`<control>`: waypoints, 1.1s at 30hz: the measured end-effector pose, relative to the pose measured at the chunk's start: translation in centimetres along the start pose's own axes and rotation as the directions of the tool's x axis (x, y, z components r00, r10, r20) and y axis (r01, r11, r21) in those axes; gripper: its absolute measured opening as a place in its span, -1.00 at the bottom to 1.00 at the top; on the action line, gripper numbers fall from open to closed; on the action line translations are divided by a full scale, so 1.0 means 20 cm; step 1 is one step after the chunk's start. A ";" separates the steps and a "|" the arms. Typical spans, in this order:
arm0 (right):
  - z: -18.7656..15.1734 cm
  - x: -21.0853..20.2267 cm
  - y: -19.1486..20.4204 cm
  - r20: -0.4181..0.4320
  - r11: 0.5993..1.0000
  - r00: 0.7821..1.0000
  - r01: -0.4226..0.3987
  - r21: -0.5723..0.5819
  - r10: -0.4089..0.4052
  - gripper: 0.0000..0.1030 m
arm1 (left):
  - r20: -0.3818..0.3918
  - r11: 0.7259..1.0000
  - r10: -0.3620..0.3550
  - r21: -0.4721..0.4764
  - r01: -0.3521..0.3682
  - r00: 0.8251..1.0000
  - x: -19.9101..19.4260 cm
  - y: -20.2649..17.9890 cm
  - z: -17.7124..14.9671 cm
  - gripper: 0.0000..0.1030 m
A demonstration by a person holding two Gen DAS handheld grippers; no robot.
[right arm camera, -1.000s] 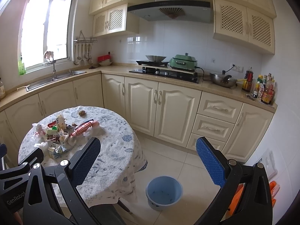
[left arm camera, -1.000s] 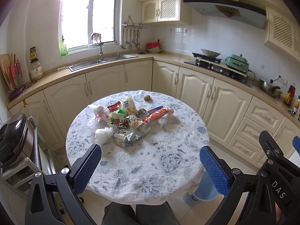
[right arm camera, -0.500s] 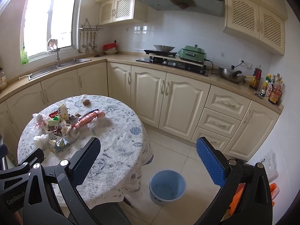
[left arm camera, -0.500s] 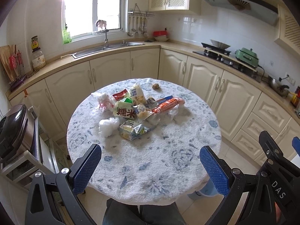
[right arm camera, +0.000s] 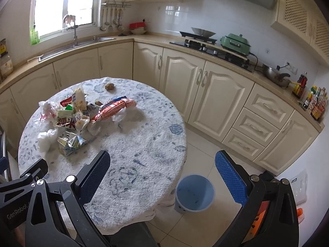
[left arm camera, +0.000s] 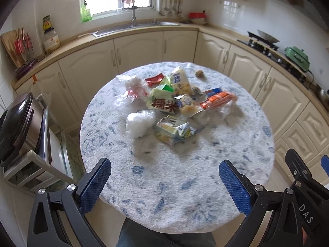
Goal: Collect trash
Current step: 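Close the right gripper on the crushed juice carton while the left gripper approaches the white plastic bag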
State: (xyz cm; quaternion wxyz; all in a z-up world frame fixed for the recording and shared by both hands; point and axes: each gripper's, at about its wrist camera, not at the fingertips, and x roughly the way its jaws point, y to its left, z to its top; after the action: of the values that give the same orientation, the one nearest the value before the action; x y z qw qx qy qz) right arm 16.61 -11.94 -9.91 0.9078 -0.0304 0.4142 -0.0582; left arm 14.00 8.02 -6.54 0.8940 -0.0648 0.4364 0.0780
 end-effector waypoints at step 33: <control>0.02 0.76 1.00 -0.422 0.924 0.864 -0.358 -0.134 0.273 0.99 | -0.214 0.983 0.008 -0.178 -0.047 0.977 0.84 0.78 0.21 0.91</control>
State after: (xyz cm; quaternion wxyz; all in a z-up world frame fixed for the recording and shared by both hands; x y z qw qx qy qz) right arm 28.46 5.93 -23.16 0.7940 -0.0442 0.5921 0.1304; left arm 24.39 25.46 -17.89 0.8314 -0.1482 0.5213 0.1226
